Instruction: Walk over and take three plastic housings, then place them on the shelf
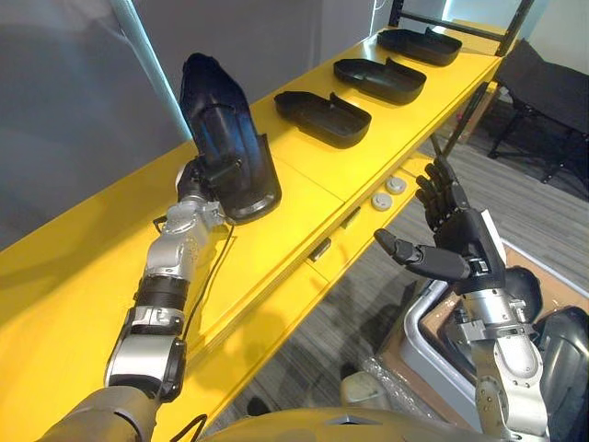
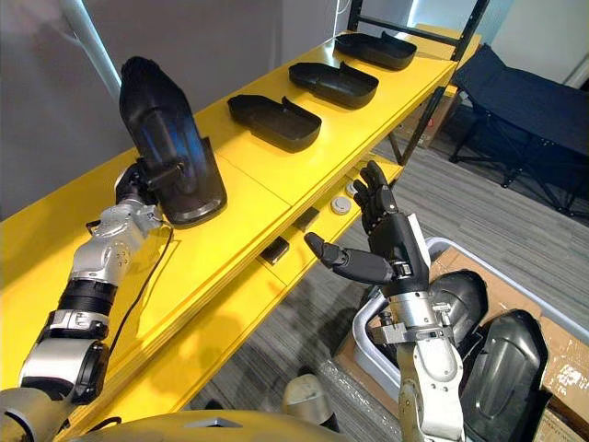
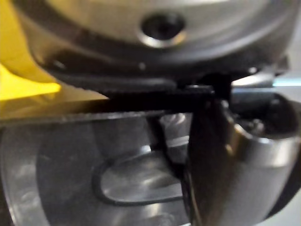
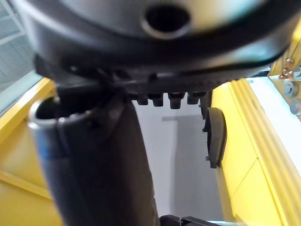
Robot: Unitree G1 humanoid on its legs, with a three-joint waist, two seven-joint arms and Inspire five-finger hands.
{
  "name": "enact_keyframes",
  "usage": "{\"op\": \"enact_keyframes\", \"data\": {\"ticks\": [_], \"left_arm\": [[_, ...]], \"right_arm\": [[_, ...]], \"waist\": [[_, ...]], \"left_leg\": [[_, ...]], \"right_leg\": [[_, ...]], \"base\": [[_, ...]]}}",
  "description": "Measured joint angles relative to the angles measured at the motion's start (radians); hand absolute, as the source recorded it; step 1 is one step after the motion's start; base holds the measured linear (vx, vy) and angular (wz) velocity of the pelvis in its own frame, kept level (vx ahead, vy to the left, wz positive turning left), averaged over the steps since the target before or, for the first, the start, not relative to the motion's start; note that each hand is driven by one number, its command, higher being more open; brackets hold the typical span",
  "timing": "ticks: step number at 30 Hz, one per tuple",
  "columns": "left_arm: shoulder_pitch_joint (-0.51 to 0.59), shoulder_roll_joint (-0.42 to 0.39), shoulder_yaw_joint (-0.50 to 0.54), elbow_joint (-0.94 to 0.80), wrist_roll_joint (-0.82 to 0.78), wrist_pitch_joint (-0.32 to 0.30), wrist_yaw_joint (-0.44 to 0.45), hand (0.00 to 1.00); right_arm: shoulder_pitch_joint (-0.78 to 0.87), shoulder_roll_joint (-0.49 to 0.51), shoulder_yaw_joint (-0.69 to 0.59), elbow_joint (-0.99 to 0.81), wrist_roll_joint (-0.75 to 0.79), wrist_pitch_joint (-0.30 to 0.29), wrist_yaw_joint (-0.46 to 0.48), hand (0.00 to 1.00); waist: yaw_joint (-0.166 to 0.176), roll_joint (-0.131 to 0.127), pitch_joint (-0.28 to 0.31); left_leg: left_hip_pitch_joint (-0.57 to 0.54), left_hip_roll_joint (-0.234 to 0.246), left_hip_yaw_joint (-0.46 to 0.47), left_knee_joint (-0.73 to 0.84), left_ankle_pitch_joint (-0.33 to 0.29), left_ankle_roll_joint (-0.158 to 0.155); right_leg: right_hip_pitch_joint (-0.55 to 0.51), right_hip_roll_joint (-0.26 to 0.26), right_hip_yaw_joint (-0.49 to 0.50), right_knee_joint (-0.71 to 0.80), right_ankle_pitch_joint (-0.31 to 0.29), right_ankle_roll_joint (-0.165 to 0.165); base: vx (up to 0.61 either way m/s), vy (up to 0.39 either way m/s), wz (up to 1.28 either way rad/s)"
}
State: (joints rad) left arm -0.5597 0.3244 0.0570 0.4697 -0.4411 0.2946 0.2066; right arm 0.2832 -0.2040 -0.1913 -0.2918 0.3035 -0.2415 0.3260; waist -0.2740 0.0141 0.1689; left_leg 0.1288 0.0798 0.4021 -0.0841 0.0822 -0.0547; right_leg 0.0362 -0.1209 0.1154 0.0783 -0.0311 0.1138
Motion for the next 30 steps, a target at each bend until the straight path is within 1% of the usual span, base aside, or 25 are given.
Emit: {"op": "enact_keyframes", "data": {"ticks": [2,3,5,7,12,19,25,27,30], "left_arm": [[0.0,0.005,0.011,0.035,-0.028,0.033,-0.003,1.0],[0.0,0.005,0.014,0.045,-0.027,0.039,-0.002,1.0],[0.0,0.01,0.015,0.065,-0.023,0.037,-0.008,1.0],[-0.001,0.024,-0.008,0.068,-0.023,0.036,-0.017,1.0],[-0.004,0.027,-0.011,0.069,-0.02,0.033,-0.037,1.0],[-0.012,0.027,-0.026,0.069,-0.01,0.035,-0.045,1.0],[-0.021,0.035,-0.042,0.068,0.141,0.035,-0.038,1.0],[-0.024,0.053,-0.041,0.067,0.173,0.034,-0.026,1.0],[-0.025,0.068,-0.041,0.066,0.181,0.037,-0.021,1.0]], "right_arm": [[-0.006,-0.017,0.0,0.007,0.005,0.005,-0.003,1.0],[-0.007,-0.023,0.003,0.007,0.014,0.009,-0.003,1.0],[-0.015,-0.031,0.006,0.009,0.022,0.012,-0.006,1.0],[-0.028,-0.031,0.007,0.014,0.033,0.012,-0.01,1.0],[-0.028,-0.031,0.009,0.014,0.038,0.015,-0.015,1.0],[-0.029,-0.032,0.037,0.014,0.038,0.017,-0.053,1.0],[-0.036,-0.032,0.046,0.013,0.039,0.017,-0.06,1.0],[-0.036,-0.032,0.046,0.013,0.042,0.017,-0.06,1.0],[-0.036,-0.032,0.047,0.013,0.059,0.017,-0.056,1.0]], "waist": [[0.0,0.005,0.003],[0.0,0.006,0.004],[0.0,0.005,0.009],[-0.001,0.003,0.012],[0.0,-0.003,0.02],[0.0,-0.002,0.023],[-0.003,-0.001,0.03],[-0.004,0.005,0.035],[-0.004,0.01,0.038]], "left_leg": [[0.0,0.001,-0.002,0.0,0.001,0.0],[0.0,0.001,-0.003,0.0,0.001,0.0],[0.0,0.001,-0.006,0.0,0.002,0.0],[0.001,0.001,-0.011,0.0,0.002,0.0],[0.002,0.001,-0.021,-0.001,0.004,-0.001],[0.002,0.002,-0.029,-0.004,0.005,0.0],[0.003,-0.004,-0.033,-0.003,0.013,0.004],[0.003,-0.002,-0.033,-0.004,0.014,0.003],[0.002,0.001,-0.033,-0.002,0.014,0.003]], "right_leg": [[0.002,0.0,-0.002,-0.007,0.002,0.003],[0.004,-0.001,-0.003,-0.01,0.004,0.002],[0.007,-0.001,-0.006,-0.011,0.004,0.002],[0.011,-0.002,-0.012,-0.012,0.004,0.002],[0.02,-0.003,-0.025,-0.015,0.004,0.001],[0.026,-0.007,-0.034,-0.018,0.004,0.001],[0.035,-0.008,-0.041,-0.013,0.007,0.006],[0.034,-0.006,-0.042,-0.013,0.007,0.006],[0.033,-0.003,-0.042,-0.013,0.006,0.006]], "base": [[0.0,0.0,0.0],[0.0,0.0,0.0],[0.0,-0.009,0.04],[0.0,-0.011,0.07],[0.01,-0.01,0.06],[0.0,-0.005,0.02],[0.0,-0.001,0.01],[0.0,0.0,0.0],[0.0,0.0,0.0]]}}
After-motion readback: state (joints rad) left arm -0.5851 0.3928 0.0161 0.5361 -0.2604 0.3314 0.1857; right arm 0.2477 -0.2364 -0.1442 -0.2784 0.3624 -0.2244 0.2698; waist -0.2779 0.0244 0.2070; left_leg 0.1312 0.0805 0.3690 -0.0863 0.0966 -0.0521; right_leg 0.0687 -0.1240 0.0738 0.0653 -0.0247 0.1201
